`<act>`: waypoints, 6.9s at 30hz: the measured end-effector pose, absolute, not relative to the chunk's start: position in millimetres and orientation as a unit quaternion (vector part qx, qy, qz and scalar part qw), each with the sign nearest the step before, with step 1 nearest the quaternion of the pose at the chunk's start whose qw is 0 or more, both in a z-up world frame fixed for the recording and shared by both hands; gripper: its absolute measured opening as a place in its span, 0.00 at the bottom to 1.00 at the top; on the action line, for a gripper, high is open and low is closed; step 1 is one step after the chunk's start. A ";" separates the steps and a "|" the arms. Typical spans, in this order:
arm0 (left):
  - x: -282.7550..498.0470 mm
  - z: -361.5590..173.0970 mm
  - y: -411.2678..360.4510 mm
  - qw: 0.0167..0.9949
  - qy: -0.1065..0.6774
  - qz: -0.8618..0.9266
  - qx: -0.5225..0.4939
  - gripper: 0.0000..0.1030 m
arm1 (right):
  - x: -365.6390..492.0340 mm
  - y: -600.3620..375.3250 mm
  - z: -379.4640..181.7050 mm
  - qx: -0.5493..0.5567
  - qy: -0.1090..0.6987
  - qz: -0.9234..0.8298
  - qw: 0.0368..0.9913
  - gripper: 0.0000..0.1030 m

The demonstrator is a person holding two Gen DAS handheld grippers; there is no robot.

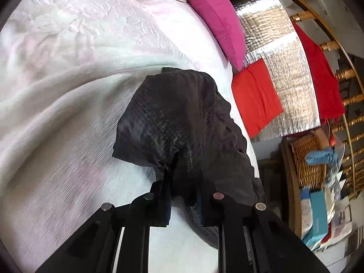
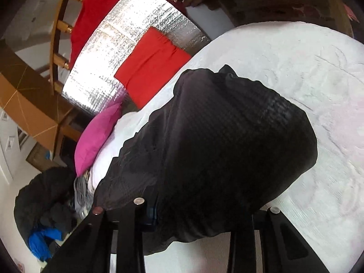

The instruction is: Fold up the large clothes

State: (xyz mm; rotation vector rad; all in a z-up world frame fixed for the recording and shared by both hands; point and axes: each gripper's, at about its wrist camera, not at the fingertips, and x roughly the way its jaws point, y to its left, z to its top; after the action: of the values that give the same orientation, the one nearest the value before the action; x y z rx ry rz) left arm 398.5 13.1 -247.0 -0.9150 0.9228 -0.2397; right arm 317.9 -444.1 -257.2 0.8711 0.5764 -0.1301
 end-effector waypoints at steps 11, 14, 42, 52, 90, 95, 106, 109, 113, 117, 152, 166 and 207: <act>273.5 -262.9 32.9 0.799 0.451 -0.126 -0.377 0.20 | 199.5 -438.1 -270.9 0.449 0.302 -0.037 0.840 0.35; 267.6 -272.1 41.0 0.779 0.479 -0.117 -0.386 0.37 | 184.2 -443.4 -280.9 0.468 0.325 -0.026 0.821 0.40; 465.4 -232.7 62.6 0.779 0.528 -0.133 -0.309 0.74 | 349.5 -553.6 -237.7 0.395 0.400 -0.030 0.826 0.72; 469.2 -224.8 25.7 0.815 0.516 -0.147 -0.218 0.17 | 377.7 -492.7 -216.9 0.222 0.436 -0.055 0.870 0.22; 463.4 -261.2 66.6 0.713 0.585 -0.270 -0.275 0.79 | 318.9 -582.4 -286.0 0.487 0.461 0.087 0.736 0.86; 462.8 -265.5 45.0 0.710 0.586 -0.300 -0.248 0.85 | 339.4 -560.9 -293.9 0.474 0.461 0.144 0.736 0.89; 453.1 -257.4 -5.6 0.706 0.576 -0.346 -0.224 0.90 | 369.5 -482.7 -289.5 0.418 0.475 0.182 0.753 0.88; 453.4 -252.9 -7.3 0.713 0.573 -0.329 -0.233 0.75 | 368.2 -479.0 -289.5 0.410 0.475 0.155 0.763 0.77; 452.7 -240.1 -12.2 0.729 0.555 -0.327 -0.233 0.44 | 363.9 -473.8 -280.1 0.408 0.466 0.131 0.774 0.59; 453.7 -223.6 -17.5 0.743 0.532 -0.326 -0.243 0.31 | 358.2 -474.2 -250.7 0.399 0.433 0.139 0.796 0.49; 385.4 -127.0 -37.9 0.939 0.340 0.001 0.054 0.79 | 282.1 -494.5 -166.3 0.312 0.303 -0.063 0.898 0.71; 347.5 -153.2 -45.1 0.934 0.343 -0.007 0.096 0.79 | 295.7 -442.6 -192.6 0.260 0.374 -0.045 0.889 0.69; 226.8 -37.3 -43.0 0.966 0.251 0.005 0.056 0.94 | 151.9 -373.0 -90.8 0.178 0.257 -0.095 0.945 0.75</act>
State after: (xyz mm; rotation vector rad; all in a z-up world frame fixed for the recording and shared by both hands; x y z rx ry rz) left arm 226.8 -43.0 -37.3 0.1142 0.5086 0.0093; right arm 151.9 -373.0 -90.8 0.3621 0.5226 -0.1934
